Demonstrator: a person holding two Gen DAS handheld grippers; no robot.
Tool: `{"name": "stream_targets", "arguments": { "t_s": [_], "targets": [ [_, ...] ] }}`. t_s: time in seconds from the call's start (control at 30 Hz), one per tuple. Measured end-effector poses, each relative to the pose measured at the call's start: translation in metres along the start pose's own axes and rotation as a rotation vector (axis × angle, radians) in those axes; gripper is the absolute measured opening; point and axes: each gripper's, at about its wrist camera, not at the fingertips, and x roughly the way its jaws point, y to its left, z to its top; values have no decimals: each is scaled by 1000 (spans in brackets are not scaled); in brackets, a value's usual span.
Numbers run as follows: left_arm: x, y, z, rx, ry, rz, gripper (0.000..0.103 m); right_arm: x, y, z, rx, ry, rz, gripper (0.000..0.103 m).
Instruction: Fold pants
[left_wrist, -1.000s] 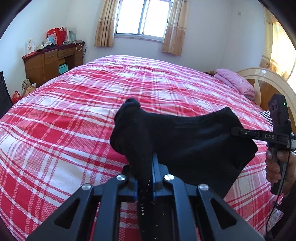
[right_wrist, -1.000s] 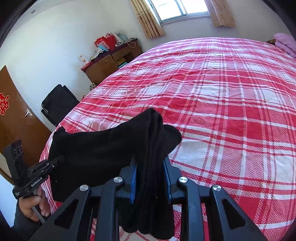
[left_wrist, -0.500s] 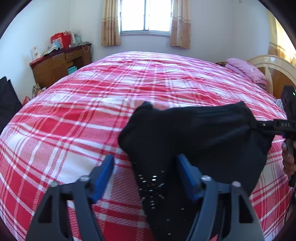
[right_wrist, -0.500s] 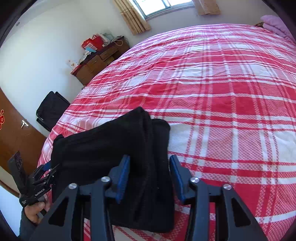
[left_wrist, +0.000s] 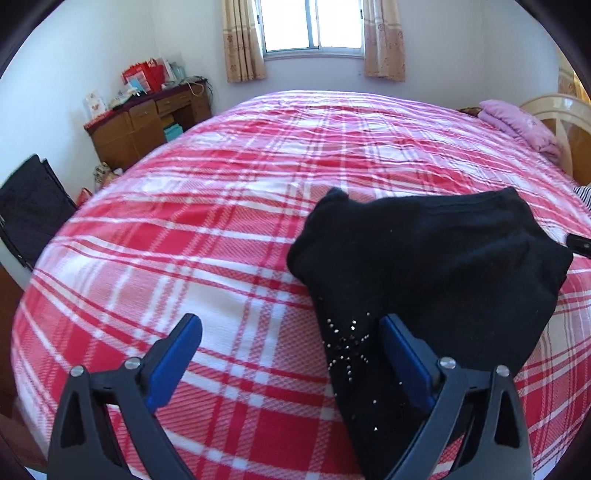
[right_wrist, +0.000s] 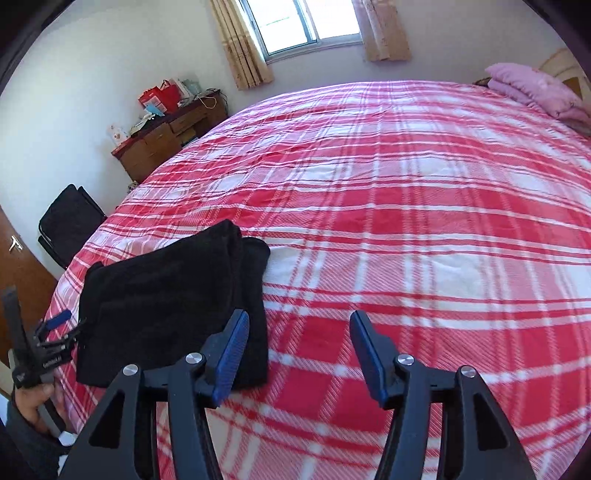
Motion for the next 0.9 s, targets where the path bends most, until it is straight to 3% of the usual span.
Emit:
{"name": "stream_targets", "arguments": {
  "t_s": [0.17, 0.47, 0.73, 0.9],
  "targets": [
    [-31, -11, 13, -5, -71, -9, 99, -59, -4, -14, -5, -41, -42, 59],
    [-115, -41, 32, -23, -245, -126, 99, -149, 13, -25, -99, -187, -84, 68],
    [-149, -49, 35, -12, -318, -172, 100, -192, 34, -29, -151, -299, -89, 74],
    [-157, -49, 36, -17, -347, -170, 101, -198, 40, -32, -167, -313, -91, 75]
  ]
}}
